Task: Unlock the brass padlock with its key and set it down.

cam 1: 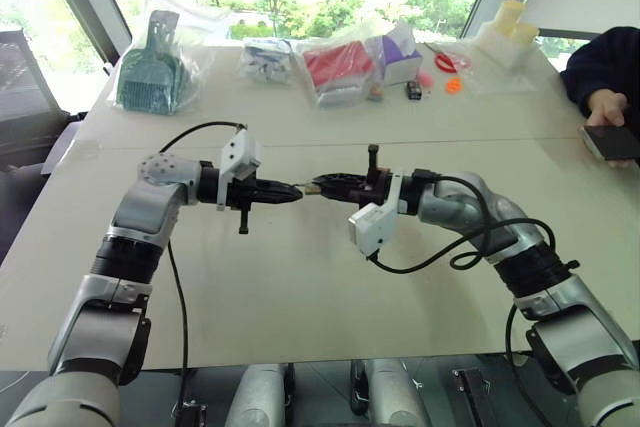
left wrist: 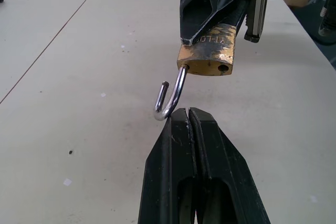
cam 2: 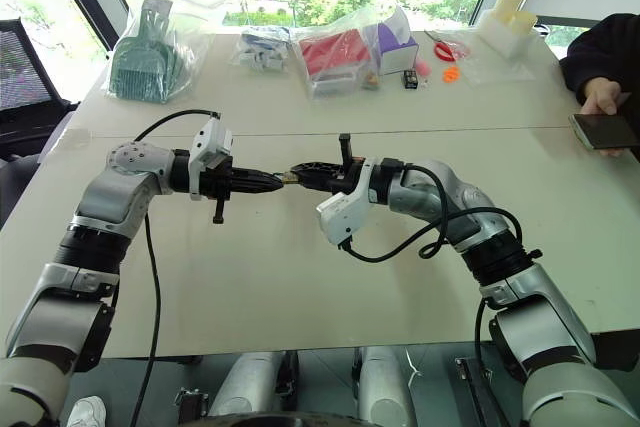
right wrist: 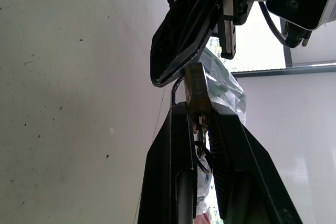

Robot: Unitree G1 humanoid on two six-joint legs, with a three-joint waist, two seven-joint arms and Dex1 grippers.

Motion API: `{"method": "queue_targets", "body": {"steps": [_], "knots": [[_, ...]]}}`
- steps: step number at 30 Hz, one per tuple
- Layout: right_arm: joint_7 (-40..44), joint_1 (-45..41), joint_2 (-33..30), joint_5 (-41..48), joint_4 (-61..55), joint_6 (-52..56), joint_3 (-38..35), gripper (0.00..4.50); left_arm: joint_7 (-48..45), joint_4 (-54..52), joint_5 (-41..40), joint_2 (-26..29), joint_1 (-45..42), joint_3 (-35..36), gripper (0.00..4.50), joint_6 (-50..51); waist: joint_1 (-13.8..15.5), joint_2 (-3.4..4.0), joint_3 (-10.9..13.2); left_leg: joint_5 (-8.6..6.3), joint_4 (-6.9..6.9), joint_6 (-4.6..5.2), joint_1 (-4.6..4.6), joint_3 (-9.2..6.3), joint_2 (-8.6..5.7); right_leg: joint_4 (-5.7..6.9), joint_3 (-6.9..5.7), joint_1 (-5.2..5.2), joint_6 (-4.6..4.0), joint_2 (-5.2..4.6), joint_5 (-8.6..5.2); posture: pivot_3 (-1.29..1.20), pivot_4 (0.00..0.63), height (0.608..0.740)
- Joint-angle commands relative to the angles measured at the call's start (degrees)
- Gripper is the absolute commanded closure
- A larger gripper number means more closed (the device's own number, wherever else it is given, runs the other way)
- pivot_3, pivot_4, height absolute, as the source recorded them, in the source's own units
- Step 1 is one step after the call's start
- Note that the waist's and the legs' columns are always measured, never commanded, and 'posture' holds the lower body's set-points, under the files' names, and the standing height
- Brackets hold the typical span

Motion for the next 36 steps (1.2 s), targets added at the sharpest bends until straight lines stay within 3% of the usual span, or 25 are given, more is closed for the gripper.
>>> {"method": "queue_targets", "body": {"steps": [1,10,22,29,36], "knots": [[-0.6,-1.4,0.3,1.3,-1.9,-0.4,-1.6,4.50,1.9,0.0,-0.1,-0.9,-0.7,1.7,4.48,-1.5,0.0,0.00,0.0,0.00,0.00,0.00,0.00,0.00,0.00,0.00,0.00,0.00,0.00,0.00,0.00,0.00,0.150,0.740],[-1.4,-0.5,0.8,0.1,-0.4,-0.3,-1.0,4.50,2.7,-1.5,-1.1,0.3,1.0,3.0,4.48,0.2,-0.1,0.00,0.0,0.00,0.00,0.00,0.00,0.00,0.00,0.00,0.00,0.00,0.00,0.00,0.00,0.00,0.150,0.740],[-14.7,-5.4,3.2,-12.8,22.0,0.9,2.5,4.50,9.4,-12.6,-1.6,2.4,11.6,5.5,4.48,4.3,-0.5,0.01,0.0,0.01,-0.03,-0.02,0.01,-0.04,0.01,0.00,0.03,-0.01,-0.01,-0.01,0.00,0.00,0.150,0.740],[-15.5,-6.3,5.3,-14.5,26.2,1.6,5.7,4.50,12.6,-16.8,0.1,3.2,17.4,5.3,4.48,2.3,-1.2,0.02,0.0,0.03,-0.08,-0.05,0.04,-0.20,0.02,0.04,0.03,-0.02,-0.01,-0.01,0.00,0.00,0.150,0.740],[-11.0,-4.8,3.6,-12.2,22.3,0.7,6.4,1.02,11.8,-18.5,-0.4,4.6,18.7,5.0,4.50,2.3,-1.1,0.03,0.0,0.03,-0.08,-0.05,0.05,-0.22,0.03,0.04,0.03,0.00,-0.01,-0.01,0.00,0.00,0.150,0.740]]}}
